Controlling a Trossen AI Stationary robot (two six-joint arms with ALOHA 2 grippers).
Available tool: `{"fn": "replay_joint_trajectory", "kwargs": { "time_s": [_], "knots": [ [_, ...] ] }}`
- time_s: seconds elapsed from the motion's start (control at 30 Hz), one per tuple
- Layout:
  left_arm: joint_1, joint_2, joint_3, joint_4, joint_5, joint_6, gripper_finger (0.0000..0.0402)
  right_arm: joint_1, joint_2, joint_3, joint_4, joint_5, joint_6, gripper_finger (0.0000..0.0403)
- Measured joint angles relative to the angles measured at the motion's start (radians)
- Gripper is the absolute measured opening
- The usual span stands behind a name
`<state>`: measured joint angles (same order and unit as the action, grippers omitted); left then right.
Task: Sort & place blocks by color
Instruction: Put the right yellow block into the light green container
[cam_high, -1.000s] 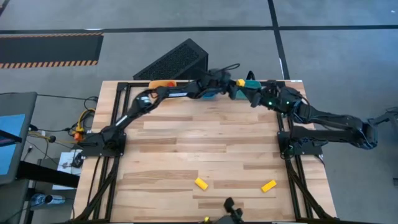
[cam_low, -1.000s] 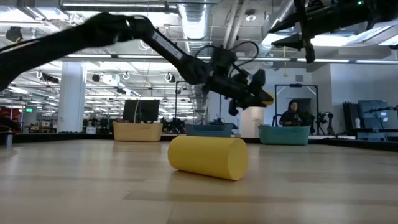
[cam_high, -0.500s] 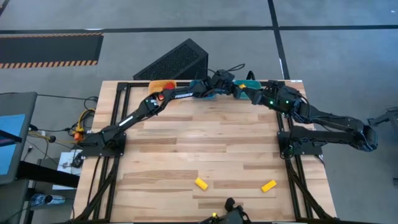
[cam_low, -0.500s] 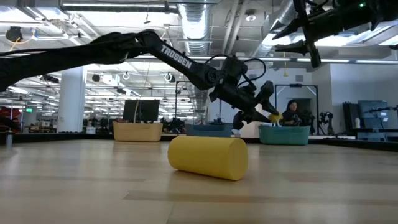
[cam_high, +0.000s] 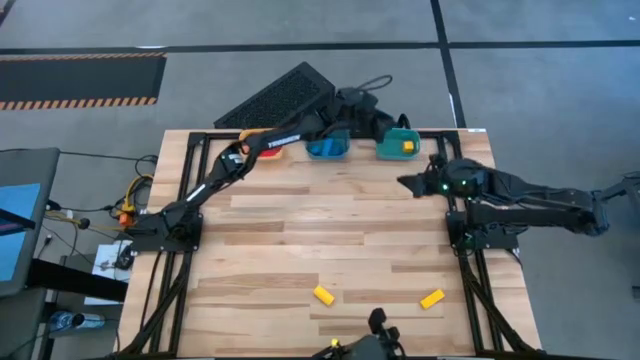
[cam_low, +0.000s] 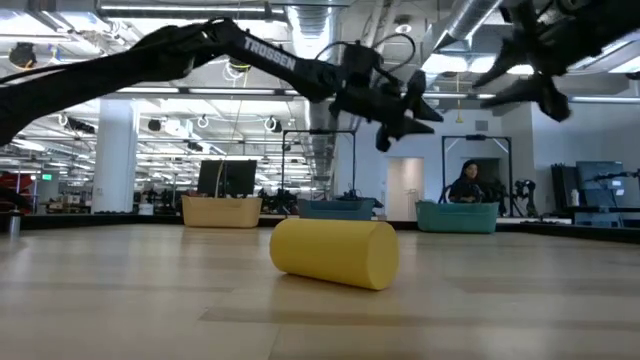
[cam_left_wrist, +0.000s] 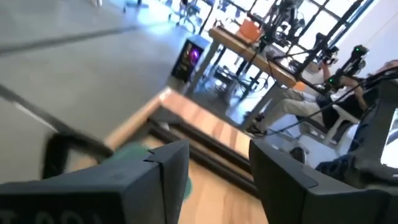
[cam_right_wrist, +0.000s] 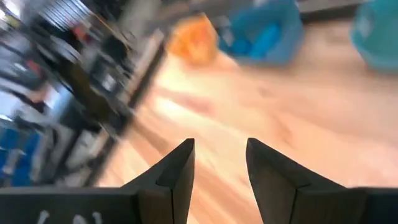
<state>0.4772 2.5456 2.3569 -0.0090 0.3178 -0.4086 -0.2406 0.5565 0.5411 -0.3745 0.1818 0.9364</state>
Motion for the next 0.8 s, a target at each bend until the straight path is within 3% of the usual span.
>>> {"fn": "replay_joint_trajectory", "kwargs": {
  "time_s": [0.33,0.63,0.8],
  "knots": [
    [0.022,-0.167,-0.002,-0.118,-0.024,0.177,0.0129,0.134,-0.007,0.0,-0.507,-0.135,0.006,0.0165],
    [-0.059,-0.285,-0.005,-0.372,-0.123,0.293,0.0077,0.293,0.061,-0.001,-0.505,-0.179,0.003,0.0166],
    [-0.147,-0.331,-0.111,-0.554,-0.18,0.346,0.0052,0.46,0.127,-0.001,-0.515,-0.188,-0.017,0.0166]
  ]
}}
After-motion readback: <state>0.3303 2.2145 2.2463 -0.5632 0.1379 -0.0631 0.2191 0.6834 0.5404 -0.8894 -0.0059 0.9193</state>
